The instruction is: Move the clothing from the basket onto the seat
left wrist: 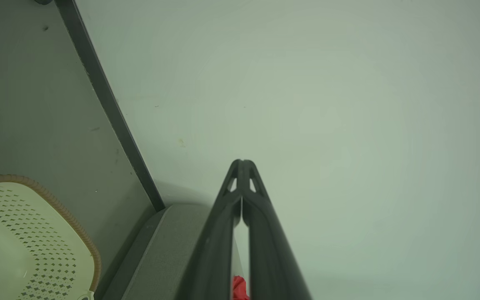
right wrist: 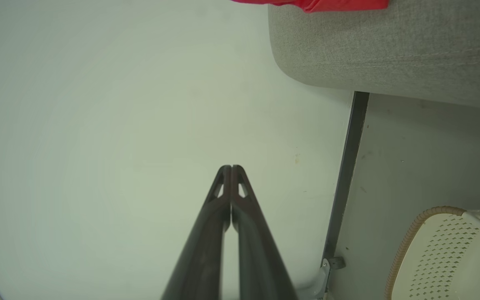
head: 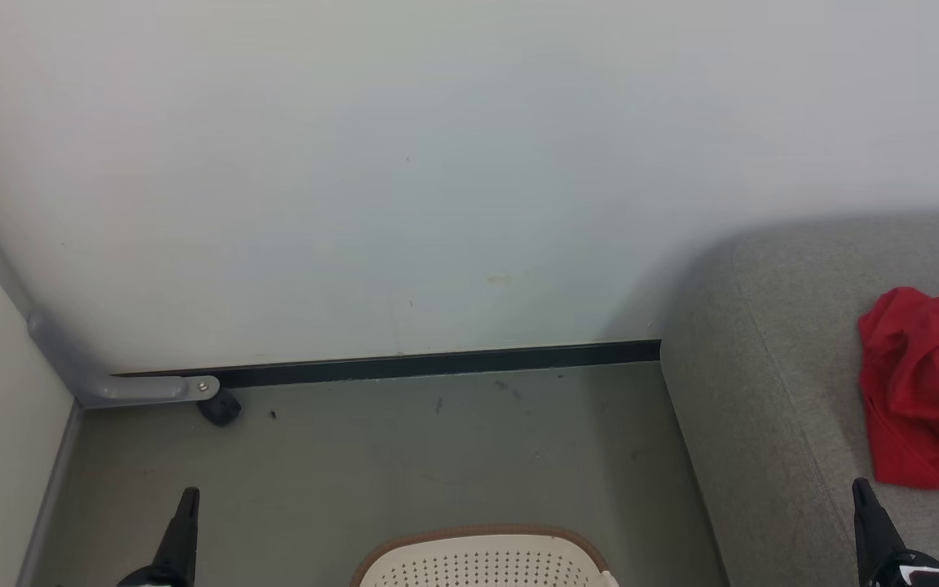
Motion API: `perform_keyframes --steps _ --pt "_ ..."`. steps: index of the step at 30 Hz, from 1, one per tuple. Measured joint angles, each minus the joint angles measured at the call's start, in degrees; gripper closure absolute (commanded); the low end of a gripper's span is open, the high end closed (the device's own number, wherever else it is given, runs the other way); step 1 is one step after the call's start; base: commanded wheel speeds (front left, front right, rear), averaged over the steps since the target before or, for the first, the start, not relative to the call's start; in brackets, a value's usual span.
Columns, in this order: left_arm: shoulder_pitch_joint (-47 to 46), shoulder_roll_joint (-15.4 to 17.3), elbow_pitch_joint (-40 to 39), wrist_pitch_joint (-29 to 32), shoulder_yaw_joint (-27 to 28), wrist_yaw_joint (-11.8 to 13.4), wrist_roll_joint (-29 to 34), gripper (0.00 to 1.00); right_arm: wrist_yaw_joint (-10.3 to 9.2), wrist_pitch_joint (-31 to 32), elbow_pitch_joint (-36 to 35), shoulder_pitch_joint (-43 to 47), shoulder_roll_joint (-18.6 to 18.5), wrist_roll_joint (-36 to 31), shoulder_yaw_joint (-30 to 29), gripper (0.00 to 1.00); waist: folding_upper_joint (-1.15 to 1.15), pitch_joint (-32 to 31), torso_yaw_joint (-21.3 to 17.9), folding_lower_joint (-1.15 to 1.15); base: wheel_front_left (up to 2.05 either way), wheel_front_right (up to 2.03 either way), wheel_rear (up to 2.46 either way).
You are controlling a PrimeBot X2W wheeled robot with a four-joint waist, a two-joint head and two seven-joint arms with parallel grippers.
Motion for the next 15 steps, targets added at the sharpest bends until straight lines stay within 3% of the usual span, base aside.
perform_keyframes --steps 15 --pt "0.0 0.0 0.0 0.0 -0.01 0.0 -0.01 1.0 0.0 0.0 0.0 0.0 0.0 0.0 0.0 1.0 0.0 0.0 0.0 0.0 0.0 0.0 0.0"
